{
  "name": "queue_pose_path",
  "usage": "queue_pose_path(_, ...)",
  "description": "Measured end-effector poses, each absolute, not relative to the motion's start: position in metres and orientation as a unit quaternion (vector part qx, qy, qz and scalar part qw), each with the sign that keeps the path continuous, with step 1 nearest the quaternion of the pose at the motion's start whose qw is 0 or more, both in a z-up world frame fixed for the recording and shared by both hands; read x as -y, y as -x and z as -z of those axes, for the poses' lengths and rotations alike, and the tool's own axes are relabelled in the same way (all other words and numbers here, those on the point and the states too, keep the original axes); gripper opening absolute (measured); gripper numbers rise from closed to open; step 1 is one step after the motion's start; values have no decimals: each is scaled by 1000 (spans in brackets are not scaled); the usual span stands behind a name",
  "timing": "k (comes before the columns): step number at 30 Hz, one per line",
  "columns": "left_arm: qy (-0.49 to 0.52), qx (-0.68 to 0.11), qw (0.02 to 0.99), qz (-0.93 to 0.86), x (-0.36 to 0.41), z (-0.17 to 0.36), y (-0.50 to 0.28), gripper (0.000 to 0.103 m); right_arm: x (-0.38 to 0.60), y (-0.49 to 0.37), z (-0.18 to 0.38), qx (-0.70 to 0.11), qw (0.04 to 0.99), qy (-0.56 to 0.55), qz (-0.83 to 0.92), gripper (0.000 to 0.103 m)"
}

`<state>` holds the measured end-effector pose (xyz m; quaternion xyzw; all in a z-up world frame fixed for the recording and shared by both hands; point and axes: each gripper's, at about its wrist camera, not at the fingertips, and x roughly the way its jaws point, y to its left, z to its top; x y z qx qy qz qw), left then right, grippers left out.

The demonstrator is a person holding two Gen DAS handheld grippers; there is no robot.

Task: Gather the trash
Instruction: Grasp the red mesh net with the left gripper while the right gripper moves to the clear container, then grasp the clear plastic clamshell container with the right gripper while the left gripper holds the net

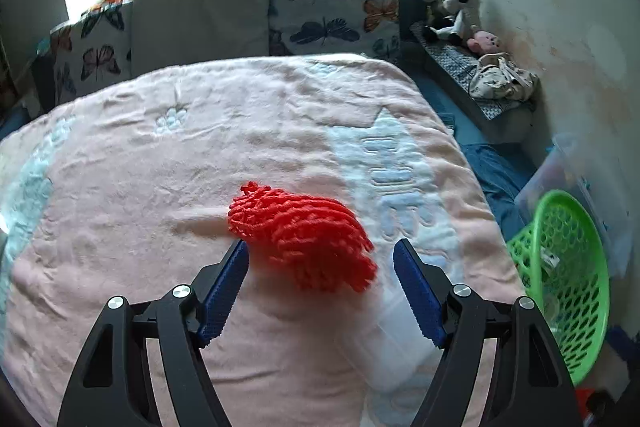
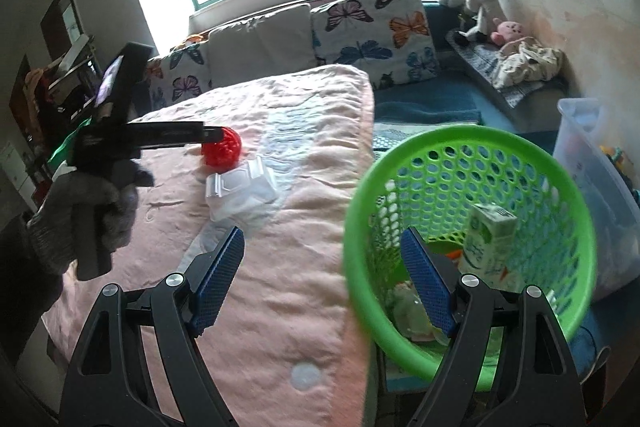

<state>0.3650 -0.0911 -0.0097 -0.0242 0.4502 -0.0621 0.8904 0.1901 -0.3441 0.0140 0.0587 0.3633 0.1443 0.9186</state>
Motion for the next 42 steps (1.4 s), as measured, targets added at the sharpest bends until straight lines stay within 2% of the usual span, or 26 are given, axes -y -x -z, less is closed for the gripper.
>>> queue_pose_path(5, 52, -465, 882, 62, 84, 22, -380, 72, 333, -204, -9, -371, 914, -56, -152, 80)
queue_pose_path(6, 53, -466, 881, 64, 83, 24, -382, 67, 330, -206, -8, -373, 913, -57, -154, 80)
queue_pose_path(7, 56, -469, 879, 69, 82, 27, -383, 57, 327, -209, -7, -375, 912, -57, -157, 80)
queue_pose_path(10, 85, -479, 869, 92, 76, 33, -386, 45, 319, -214, -4, -380, 909, -52, -165, 80)
queue_pose_path(13, 106, -477, 866, 105, 70, 33, -382, 36, 308, -219, -2, -384, 906, -46, -175, 80)
queue_pose_path(15, 103, -468, 871, 106, 67, 29, -376, 34, 301, -222, -1, -385, 904, -41, -181, 80)
queue_pose_path(22, 108, -441, 883, 115, 47, 8, -355, 32, 275, -238, 7, -393, 896, -23, -205, 80)
queue_pose_path(28, 123, -426, 889, 113, 20, -5, -336, 32, 257, -262, 14, -406, 886, -15, -222, 86)
queue_pose_path(42, 129, -419, 894, 96, -10, -10, -315, 32, 226, -296, 34, -421, 872, 30, -249, 89)
